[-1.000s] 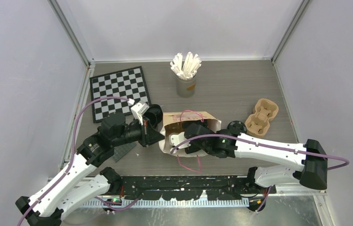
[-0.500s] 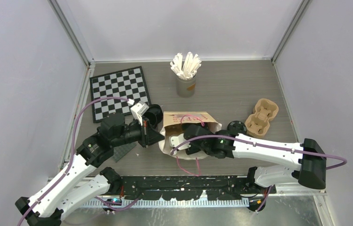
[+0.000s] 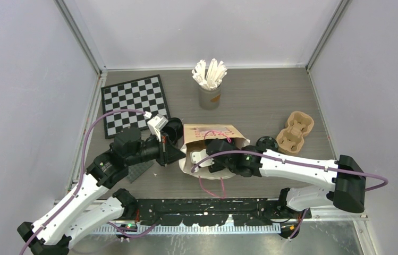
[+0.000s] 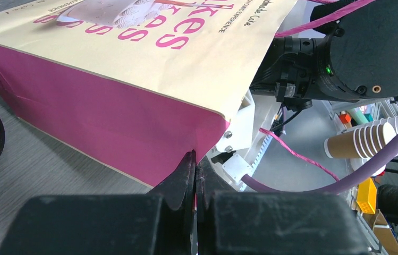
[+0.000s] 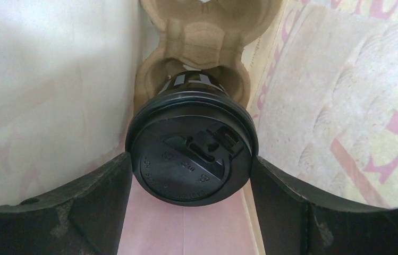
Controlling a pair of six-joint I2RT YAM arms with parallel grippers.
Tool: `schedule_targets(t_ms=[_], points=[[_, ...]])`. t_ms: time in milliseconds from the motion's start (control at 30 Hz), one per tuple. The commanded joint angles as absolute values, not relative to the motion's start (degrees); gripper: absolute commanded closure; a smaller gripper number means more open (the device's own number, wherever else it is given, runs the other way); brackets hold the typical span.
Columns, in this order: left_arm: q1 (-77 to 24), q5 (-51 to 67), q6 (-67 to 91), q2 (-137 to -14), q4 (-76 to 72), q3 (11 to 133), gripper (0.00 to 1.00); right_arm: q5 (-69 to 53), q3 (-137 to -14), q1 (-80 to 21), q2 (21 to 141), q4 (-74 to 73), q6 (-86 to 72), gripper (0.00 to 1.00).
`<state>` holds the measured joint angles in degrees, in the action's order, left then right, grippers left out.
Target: Pack the takeout coffee
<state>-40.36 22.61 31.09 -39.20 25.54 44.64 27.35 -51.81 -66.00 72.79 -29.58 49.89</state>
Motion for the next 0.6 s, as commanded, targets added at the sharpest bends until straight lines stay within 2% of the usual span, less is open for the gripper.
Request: schedule_targets(t_ms=[0,567], points=[[-40.17,24.48,31.26,-38.85,24.40,45.08,1.00,28.30,-51.47,-65.00,72.72,-26.57,50.76,0.25],[-40.17,25.07,32.58,-38.46,24.52,44.38,1.00,26.99,-50.22,-64.58,72.84,-23.38,50.98,0.25]])
